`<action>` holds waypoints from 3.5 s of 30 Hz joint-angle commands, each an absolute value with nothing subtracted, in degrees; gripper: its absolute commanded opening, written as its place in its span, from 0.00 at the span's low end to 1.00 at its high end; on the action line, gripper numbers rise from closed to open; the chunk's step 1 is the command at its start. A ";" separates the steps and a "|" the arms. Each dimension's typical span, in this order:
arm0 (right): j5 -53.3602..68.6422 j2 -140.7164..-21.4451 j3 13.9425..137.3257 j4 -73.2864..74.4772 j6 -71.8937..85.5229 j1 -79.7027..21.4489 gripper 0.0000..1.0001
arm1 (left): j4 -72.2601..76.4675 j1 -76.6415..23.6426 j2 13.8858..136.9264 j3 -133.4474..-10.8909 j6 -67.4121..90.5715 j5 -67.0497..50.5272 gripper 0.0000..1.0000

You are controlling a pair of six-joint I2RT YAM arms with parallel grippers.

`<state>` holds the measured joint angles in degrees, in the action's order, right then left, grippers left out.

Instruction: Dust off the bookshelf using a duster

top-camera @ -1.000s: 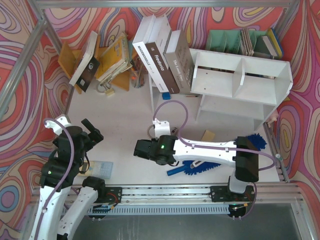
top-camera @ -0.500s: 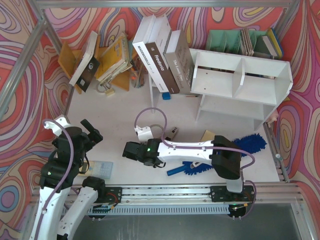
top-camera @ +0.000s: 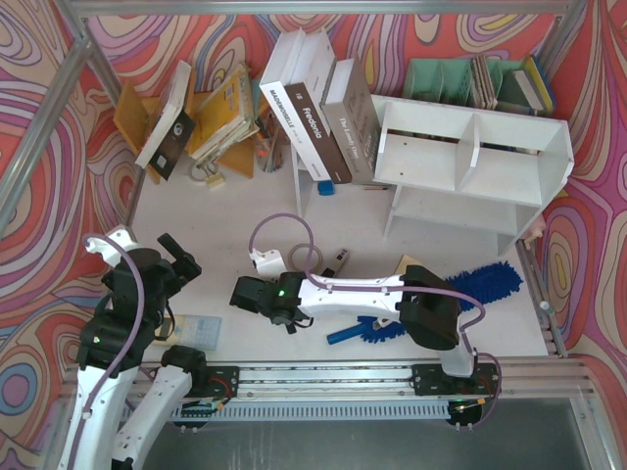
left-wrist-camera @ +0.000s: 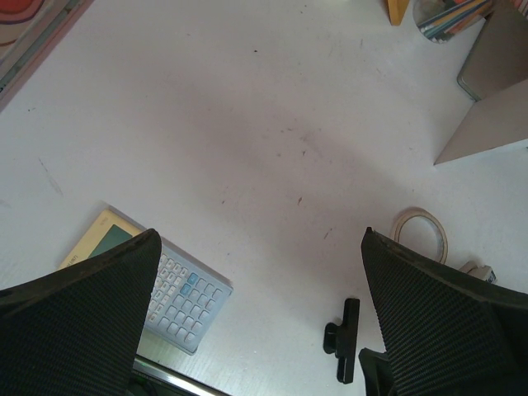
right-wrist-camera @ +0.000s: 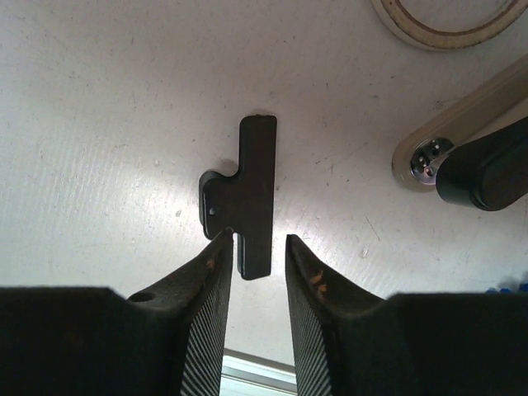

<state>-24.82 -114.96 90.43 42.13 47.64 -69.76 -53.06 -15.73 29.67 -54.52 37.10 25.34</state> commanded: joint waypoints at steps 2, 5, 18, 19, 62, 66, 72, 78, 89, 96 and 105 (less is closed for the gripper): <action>-25.38 -113.99 92.06 41.97 47.46 -70.13 0.38 | -54.23 -15.82 29.18 -53.72 37.41 26.27 0.98; -26.33 -111.65 90.71 42.33 49.29 -70.10 0.38 | -54.23 -15.82 29.23 -53.70 37.48 26.28 0.98; -37.58 -91.59 74.65 55.23 77.45 -70.14 0.39 | -54.29 -15.82 29.78 -53.76 37.48 26.04 0.98; -37.97 -90.15 73.33 56.61 79.84 -70.09 0.39 | -54.27 -15.82 29.79 -53.80 37.47 26.04 0.98; -26.85 -65.05 38.52 50.83 92.51 -48.39 0.47 | -53.96 -15.82 29.71 -53.65 37.27 25.32 0.98; -26.03 -65.25 37.30 49.01 92.22 -48.18 0.46 | -54.03 -15.82 29.79 -53.65 37.27 25.27 0.98; -26.46 -65.66 37.22 48.69 92.13 -47.70 0.46 | -53.98 -15.78 29.72 -53.61 37.26 25.19 0.98; -26.92 -66.01 37.20 48.23 92.02 -47.38 0.47 | -53.95 -15.82 29.79 -53.66 37.27 25.16 0.98; -26.46 -67.71 36.01 47.04 92.74 -47.18 0.45 | -53.96 -15.82 29.71 -53.64 37.27 25.24 0.98; -26.98 -67.19 36.74 48.09 92.83 -47.11 0.36 | -53.96 -15.82 29.71 -53.69 37.26 25.22 0.98; -28.40 -65.67 38.99 50.64 92.20 -47.11 0.33 | -53.99 -15.82 29.62 -53.61 37.34 25.36 0.98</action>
